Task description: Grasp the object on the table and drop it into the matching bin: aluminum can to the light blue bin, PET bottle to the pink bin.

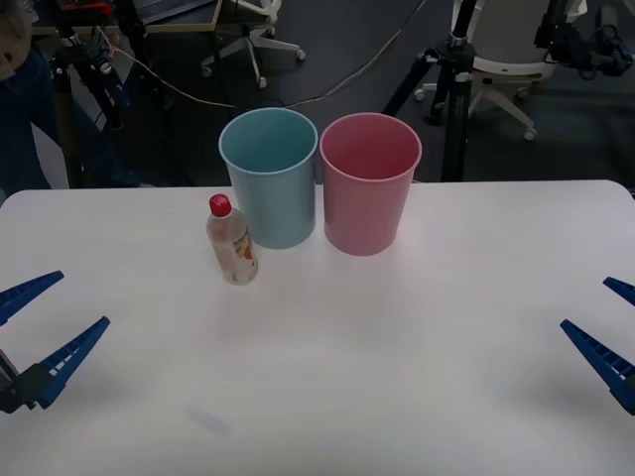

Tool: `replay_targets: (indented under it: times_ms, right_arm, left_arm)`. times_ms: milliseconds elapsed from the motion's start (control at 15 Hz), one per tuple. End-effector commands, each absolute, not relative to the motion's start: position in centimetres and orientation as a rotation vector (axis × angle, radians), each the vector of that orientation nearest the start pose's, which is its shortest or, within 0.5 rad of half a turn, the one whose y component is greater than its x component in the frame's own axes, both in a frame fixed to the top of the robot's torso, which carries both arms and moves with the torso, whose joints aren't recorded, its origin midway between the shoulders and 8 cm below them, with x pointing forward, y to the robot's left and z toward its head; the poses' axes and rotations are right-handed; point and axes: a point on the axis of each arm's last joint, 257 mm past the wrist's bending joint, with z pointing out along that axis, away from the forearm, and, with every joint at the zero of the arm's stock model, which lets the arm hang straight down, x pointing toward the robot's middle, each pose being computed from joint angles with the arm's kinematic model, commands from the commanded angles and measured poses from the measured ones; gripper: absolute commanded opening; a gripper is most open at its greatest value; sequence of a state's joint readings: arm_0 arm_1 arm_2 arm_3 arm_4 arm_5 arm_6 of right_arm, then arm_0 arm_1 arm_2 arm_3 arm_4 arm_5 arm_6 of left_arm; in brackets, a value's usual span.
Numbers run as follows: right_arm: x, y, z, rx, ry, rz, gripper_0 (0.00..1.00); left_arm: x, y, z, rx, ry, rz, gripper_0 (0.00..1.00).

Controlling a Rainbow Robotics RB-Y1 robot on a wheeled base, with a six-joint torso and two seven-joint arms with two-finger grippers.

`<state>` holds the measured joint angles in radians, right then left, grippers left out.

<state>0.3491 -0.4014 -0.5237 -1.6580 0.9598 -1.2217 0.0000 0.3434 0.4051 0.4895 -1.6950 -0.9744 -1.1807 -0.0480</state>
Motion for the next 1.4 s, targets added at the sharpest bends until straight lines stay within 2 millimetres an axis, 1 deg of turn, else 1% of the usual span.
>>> replay_targets:
  times_ms: [67,200,400,733,1000,1200,1400]
  right_arm:
    - [34.2,-33.0,-16.9,-0.465,1.441,0.567,1.0]
    - [34.2,-33.0,-16.9,-0.465,1.441,0.567,1.0]
    - [34.2,-33.0,-16.9,-0.465,1.441,0.567,1.0]
    - [34.2,-33.0,-16.9,-0.465,1.441,0.567,1.0]
    - [34.2,-33.0,-16.9,-0.465,1.441,0.567,1.0]
    - [34.2,-33.0,-16.9,-0.465,1.441,0.567,1.0]
    - [34.2,-33.0,-16.9,-0.465,1.441,0.567,1.0]
  left_arm:
    - [35.5,31.5,-17.0,0.547,1.409,-0.464,1.0]
    - [36.1,31.1,-17.6,0.563,1.402,-0.424,1.0]
    - [37.2,30.0,-19.5,0.583,1.427,-0.442,1.0]
    - [39.2,29.2,-20.0,0.573,1.426,-0.442,1.0]
    - [42.4,29.7,-21.0,0.558,1.416,-0.429,1.0]
    - [44.9,29.2,-21.4,0.55,1.409,-0.445,1.0]
    - [47.5,28.6,-22.3,0.563,1.41,-0.422,1.0]
